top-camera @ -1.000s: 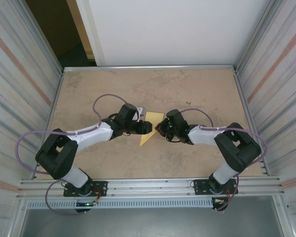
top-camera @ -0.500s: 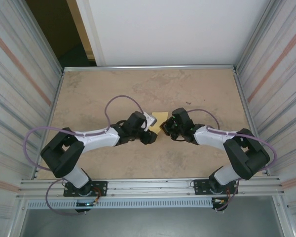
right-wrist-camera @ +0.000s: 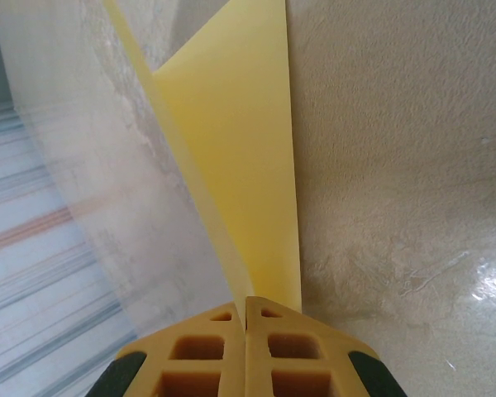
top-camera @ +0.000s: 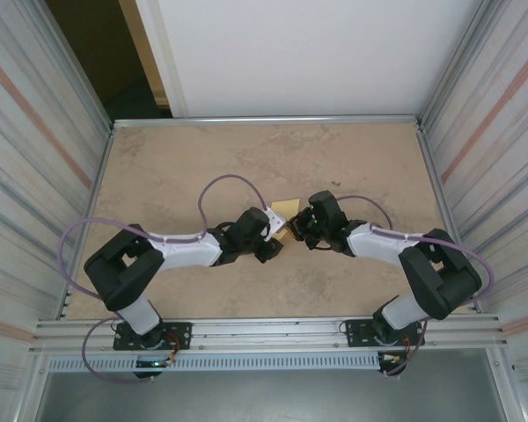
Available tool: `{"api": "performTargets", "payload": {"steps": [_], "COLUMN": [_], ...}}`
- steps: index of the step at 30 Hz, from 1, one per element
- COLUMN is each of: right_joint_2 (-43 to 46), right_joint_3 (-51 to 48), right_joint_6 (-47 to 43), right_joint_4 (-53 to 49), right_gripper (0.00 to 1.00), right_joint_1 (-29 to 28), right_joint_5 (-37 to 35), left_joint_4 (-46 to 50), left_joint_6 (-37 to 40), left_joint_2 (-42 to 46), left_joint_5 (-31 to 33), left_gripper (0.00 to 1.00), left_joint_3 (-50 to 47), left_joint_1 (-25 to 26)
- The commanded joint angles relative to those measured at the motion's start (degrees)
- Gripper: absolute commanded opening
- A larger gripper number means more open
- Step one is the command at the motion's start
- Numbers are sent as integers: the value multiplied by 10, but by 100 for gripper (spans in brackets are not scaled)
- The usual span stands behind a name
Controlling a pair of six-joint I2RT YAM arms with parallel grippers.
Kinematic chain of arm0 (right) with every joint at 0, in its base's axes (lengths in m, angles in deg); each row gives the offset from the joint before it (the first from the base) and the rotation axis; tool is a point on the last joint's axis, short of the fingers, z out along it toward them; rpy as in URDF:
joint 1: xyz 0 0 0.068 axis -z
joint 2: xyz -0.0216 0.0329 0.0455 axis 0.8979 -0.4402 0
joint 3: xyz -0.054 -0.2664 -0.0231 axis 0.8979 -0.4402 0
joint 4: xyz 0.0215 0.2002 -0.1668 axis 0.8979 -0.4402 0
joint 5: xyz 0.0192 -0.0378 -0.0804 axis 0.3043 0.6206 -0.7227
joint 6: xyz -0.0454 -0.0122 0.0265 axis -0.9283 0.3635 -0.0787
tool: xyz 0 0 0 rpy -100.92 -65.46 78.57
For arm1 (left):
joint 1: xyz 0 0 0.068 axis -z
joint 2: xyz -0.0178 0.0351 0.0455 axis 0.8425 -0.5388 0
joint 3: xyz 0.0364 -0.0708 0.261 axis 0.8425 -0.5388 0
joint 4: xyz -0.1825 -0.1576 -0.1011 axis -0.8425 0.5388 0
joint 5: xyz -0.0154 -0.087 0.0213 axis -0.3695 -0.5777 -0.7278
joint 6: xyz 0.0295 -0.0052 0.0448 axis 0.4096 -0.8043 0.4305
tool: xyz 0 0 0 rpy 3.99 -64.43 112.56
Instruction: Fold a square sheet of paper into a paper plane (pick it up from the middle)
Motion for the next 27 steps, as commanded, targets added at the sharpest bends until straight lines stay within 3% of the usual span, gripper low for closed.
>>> {"api": "performTargets", "payload": {"steps": [1,8,17,20,27], "right_joint_2": [-7,-15,11,31,69], "right_joint_3": [-5,-3,13,13,-4], "right_joint_6": [20,27,-4,-30,-126], "right_joint_4": [0,-2,-60,-84,-114], "right_gripper": [3,12,61,67,69], "right_joint_1": [4,6,35,53,101], "right_joint_5": [15,23,25,23,38], "left_joint_4": [-26,-38,-41,-32,4], "left_joint_6": [24,28,29,29,7], "left_joint_2": [-9,-10,-15,-20,-25], "left_joint_5": [21,18,0,-19,-94], "left_gripper": [37,28,16,13,8], "left_joint_3": [-10,-24,-27,-19,6], "left_joint_1": [3,2,2,1,-18]}}
